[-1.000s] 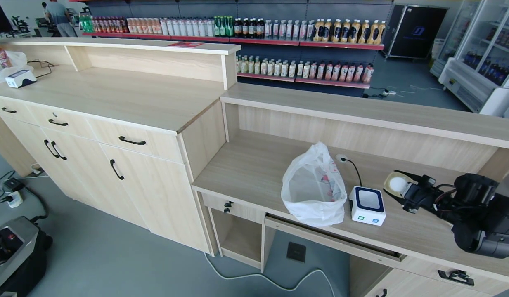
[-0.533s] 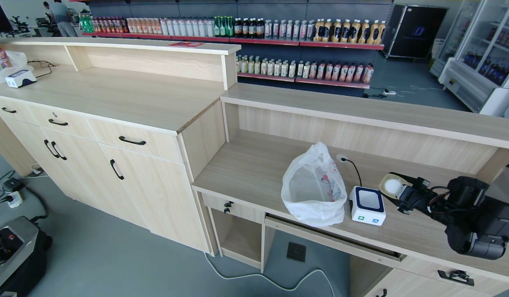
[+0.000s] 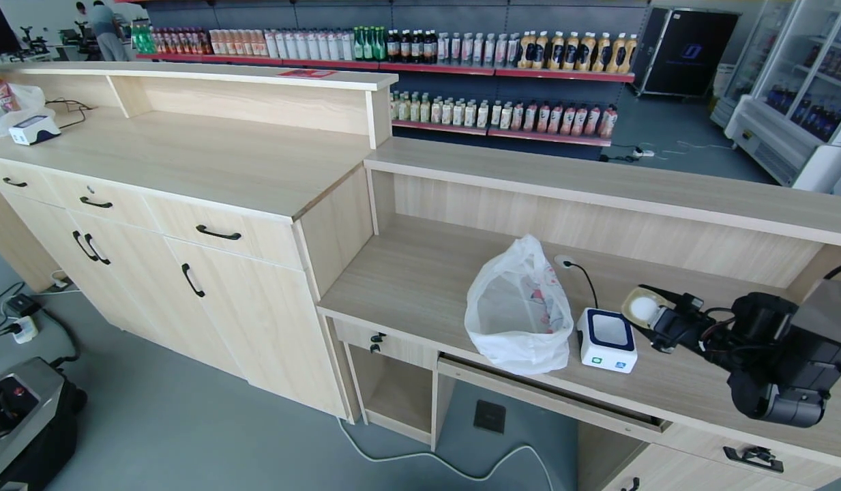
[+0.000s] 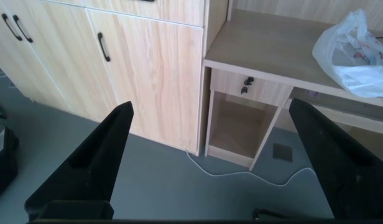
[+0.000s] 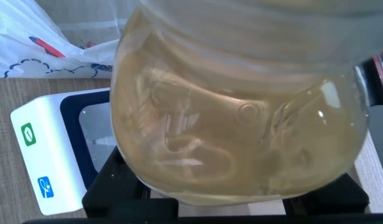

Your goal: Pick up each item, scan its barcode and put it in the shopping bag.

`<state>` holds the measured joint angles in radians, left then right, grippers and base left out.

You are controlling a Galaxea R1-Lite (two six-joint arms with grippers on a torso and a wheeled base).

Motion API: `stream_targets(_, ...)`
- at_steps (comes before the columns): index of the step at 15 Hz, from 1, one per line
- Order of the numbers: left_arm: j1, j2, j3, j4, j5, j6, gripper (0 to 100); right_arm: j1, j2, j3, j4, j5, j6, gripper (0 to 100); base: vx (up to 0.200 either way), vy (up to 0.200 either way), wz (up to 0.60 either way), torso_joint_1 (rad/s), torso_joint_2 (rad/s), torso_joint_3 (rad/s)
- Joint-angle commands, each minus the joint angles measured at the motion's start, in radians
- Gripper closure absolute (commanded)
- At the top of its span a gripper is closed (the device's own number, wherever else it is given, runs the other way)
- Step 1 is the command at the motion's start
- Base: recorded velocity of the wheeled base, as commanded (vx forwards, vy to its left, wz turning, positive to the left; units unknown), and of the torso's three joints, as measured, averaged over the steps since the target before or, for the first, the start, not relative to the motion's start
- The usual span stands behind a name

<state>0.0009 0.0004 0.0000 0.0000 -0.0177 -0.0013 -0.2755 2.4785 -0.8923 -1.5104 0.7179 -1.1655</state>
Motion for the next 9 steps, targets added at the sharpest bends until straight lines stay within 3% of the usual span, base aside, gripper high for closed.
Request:
stream_targets(1,0.001,0.001,0.000,0.000,0.001,0.000,0,0.002,0.010,-0.002,-0.002,0.000,0.000,100,0.000,0.000,0.00,0.000,0.00,0.000)
stream_targets(9,0.001,0.000,0.000,0.000,-0.001,0.000,0,0.025,0.028,-0.033,-0.002,-0.005,0.001,100,0.000,0.000,0.00,0.000,0.00,0.000)
